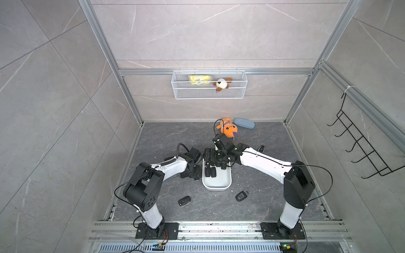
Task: Place the car key into the storage box
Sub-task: Pick up the car key from the center of the board.
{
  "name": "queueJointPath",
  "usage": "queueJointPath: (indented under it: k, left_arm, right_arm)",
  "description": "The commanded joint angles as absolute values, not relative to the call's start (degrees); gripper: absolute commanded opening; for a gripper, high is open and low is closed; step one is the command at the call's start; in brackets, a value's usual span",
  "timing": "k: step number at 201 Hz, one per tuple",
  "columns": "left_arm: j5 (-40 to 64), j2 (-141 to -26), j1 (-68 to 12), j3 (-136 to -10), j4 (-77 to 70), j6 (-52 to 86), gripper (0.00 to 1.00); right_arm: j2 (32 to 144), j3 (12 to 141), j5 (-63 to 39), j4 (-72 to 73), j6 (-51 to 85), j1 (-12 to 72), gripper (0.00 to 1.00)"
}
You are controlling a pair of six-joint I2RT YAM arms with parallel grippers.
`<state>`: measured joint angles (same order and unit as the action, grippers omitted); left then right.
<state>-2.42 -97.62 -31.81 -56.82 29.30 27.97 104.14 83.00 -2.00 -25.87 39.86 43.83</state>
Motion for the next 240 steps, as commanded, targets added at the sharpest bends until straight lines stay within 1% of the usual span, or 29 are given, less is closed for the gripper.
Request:
queueJointPath:
  k: [1, 27, 42, 56, 70, 87, 141, 186, 240]
  left_arm:
    - [-0.72, -99.11, -31.46, -58.28, 28.30, 26.58, 0.72]
    - [-0.57, -99.12, -31.39, -57.80, 28.26, 27.02, 0.54]
    - [-0.35, -98.92, -31.45, -57.58, 28.30, 27.32, 0.49]
    - [-0.17, -98.54, -31.40, -57.56, 28.46, 27.57, 0.38]
    - [-0.13, -97.83, -31.46, -57.61, 28.77, 28.01, 0.34]
    - [-0.37, -96.67, -31.41, -57.78, 29.02, 28.68, 0.24]
    - [-1.41, -91.30, -31.53, -59.49, 31.92, 32.26, 0.26]
    - [-2.88, -87.34, -32.93, -63.25, 35.60, 34.84, 0.28]
    - [-5.28, -89.36, -39.98, -71.57, 38.75, 39.11, 0.28]
  right_arm:
    - [102.88, 82.53, -2.29, -26.37, 40.17, 43.53, 1.00]
    - [102.83, 82.25, -2.12, -26.41, 40.24, 43.56, 1.00]
    - [102.83, 82.23, -2.09, -26.45, 40.18, 43.42, 1.00]
    - [102.83, 82.26, -2.16, -26.46, 40.08, 43.43, 1.00]
    - [102.79, 82.27, -2.19, -26.53, 40.04, 43.42, 1.00]
    - [102.61, 82.18, -2.20, -26.77, 39.82, 43.32, 0.99]
    - [99.32, 79.71, -1.59, -27.17, 38.80, 42.55, 1.00]
    - [91.76, 72.97, -0.97, -26.73, 37.64, 40.79, 1.00]
    - [81.48, 63.16, -1.10, -26.10, 37.37, 38.90, 1.00]
